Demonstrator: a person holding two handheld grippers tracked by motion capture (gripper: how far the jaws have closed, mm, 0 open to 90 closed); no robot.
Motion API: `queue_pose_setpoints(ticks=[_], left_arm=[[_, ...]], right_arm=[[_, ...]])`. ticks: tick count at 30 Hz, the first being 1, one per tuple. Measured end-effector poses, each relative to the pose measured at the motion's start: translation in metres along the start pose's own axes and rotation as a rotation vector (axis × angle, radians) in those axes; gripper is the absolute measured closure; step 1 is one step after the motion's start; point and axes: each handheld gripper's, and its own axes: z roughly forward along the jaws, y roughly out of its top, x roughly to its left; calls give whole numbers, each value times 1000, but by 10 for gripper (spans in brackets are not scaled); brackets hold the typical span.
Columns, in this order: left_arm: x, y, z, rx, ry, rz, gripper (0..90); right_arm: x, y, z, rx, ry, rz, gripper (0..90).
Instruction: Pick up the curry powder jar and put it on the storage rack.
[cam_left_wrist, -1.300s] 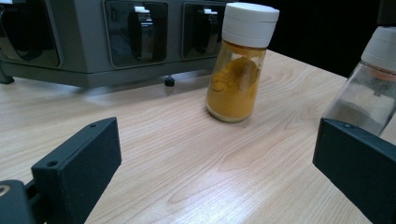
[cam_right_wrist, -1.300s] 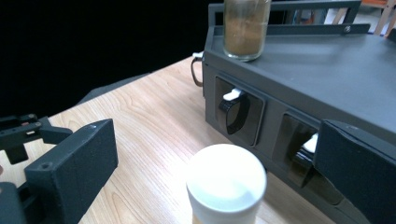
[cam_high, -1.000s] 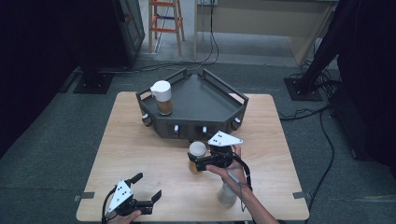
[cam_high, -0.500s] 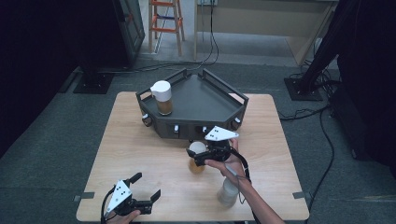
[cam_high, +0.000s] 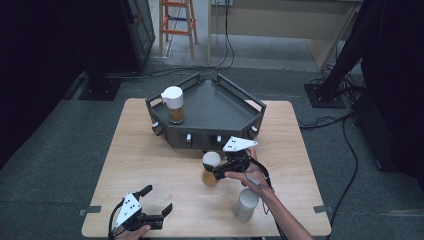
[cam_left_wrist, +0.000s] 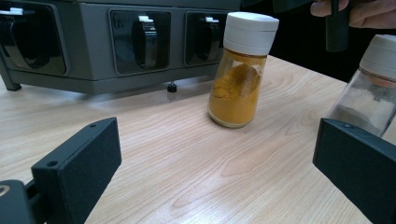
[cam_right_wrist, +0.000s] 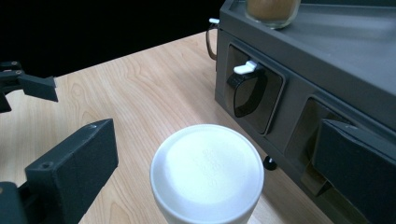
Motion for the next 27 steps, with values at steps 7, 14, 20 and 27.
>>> queue_pose_setpoints(ticks=[7,14,20,27], left_arm=[[0,0,0,2,-1,-1,9],[0,0,0,-1,2,-3,9],[0,0,0,-4,1,-2,9],[0,0,-1,-4,1,-2,9]], right_arm=[[-4,-1,4,30,27,-31,4],[-10,-2,9,58,51,-38,36],[-10,3,12,95,42,-55,69],[-12,6,15,116,56,-82,217]])
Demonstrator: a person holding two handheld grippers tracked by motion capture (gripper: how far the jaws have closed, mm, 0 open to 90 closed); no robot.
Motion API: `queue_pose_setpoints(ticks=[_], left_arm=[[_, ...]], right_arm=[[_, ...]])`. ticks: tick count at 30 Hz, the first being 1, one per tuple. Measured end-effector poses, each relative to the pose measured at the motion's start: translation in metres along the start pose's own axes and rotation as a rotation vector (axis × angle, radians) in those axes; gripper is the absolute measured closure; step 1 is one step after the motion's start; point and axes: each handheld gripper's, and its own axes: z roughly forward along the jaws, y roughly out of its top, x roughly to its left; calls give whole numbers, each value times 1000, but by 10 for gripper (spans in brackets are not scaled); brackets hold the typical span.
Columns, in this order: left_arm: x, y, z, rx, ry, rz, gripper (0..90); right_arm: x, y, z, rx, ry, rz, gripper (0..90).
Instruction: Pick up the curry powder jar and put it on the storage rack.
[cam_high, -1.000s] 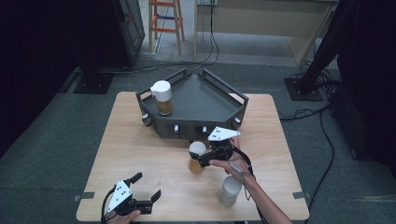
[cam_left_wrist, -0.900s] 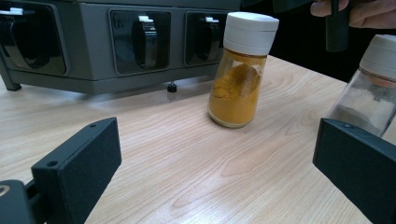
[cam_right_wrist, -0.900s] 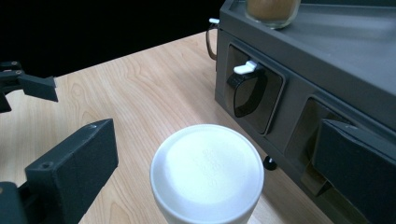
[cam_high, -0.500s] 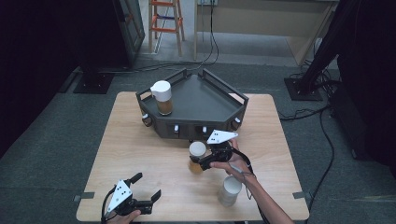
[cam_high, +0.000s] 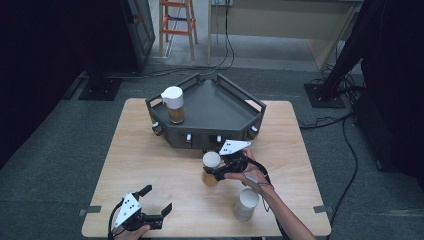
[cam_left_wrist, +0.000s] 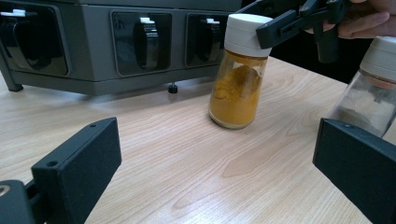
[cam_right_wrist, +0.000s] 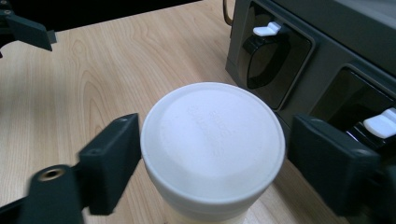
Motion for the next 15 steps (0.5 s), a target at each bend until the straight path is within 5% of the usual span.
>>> queue_pose_setpoints(ticks=[6,15], left_arm=[[0,0,-1,-2,1,-1,9],[0,0,-1,-5,3,-1,9]], right_arm=[[-4,1,2,15,22,-6,329],[-4,3,2,18,18,11,335]])
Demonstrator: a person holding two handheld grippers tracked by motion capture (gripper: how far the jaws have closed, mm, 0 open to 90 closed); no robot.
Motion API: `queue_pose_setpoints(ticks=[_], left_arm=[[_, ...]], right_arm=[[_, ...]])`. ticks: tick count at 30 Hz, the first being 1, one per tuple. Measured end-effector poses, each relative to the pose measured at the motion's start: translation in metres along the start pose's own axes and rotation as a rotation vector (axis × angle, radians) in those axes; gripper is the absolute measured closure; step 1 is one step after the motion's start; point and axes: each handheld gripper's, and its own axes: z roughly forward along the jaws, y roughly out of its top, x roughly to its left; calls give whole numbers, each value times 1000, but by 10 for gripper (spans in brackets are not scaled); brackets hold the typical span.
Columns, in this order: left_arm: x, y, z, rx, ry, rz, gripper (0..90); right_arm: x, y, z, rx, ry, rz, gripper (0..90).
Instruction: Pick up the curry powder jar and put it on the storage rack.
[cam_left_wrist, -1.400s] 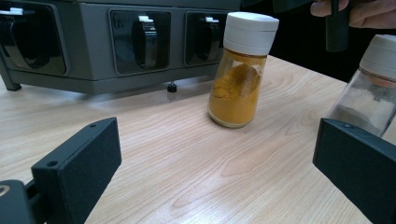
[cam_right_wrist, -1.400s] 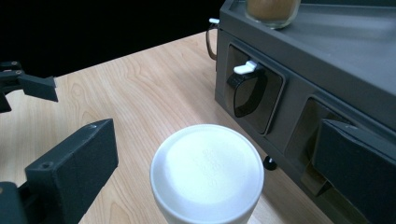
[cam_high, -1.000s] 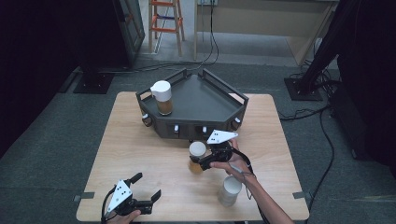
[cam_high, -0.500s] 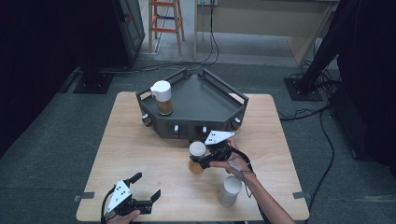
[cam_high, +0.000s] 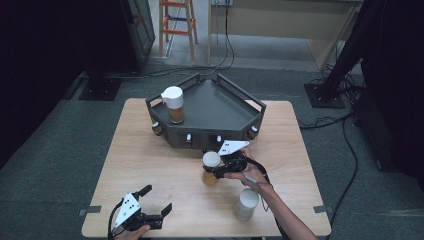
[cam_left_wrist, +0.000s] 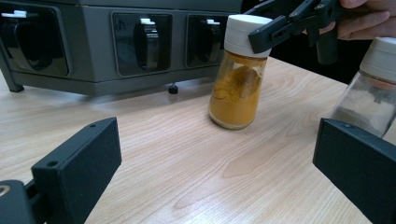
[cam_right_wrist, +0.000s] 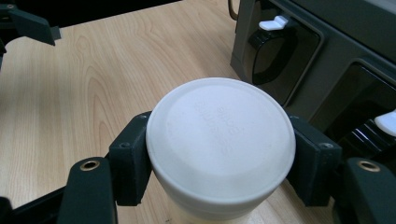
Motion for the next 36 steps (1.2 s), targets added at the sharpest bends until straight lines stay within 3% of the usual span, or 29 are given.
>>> queue_pose_setpoints(ticks=[5,10,36], left_arm=[[0,0,0,-4,-1,-2,9],[0,0,0,-2,0,-2,9],[1,-1,1,5,-1,-4,9]], right_arm=[[0,-1,-1,-7,-30,23,335],[0,2,-8,-36,-31,31,335],[5,50,-41,-89,-65,52,336]])
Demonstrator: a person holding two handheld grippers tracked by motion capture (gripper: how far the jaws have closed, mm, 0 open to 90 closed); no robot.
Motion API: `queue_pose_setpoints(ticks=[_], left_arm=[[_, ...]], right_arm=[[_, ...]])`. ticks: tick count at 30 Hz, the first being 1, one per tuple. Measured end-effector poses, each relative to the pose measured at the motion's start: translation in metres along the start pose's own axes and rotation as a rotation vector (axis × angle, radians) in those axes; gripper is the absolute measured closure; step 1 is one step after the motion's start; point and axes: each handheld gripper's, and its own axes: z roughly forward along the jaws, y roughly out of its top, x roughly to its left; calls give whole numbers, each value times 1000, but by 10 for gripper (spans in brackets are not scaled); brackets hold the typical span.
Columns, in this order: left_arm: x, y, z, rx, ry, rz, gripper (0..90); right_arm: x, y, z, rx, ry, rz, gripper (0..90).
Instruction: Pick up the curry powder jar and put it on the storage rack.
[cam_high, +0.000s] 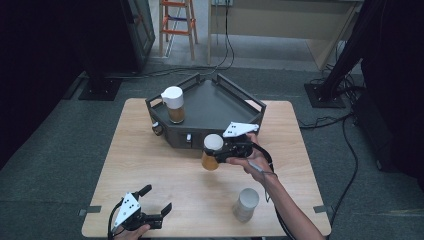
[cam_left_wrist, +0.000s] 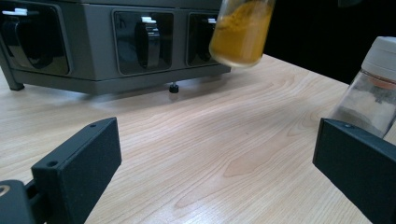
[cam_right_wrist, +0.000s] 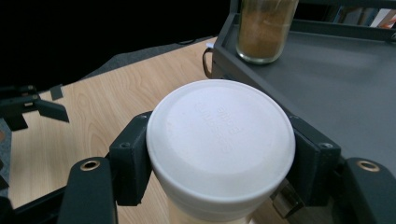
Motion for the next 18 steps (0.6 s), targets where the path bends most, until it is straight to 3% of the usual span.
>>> queue_pose_setpoints(ticks=[18], left_arm=[[1,0,0,-1,2,-1,9]], right_arm=[[0,50,-10,-23,-40,6,336]])
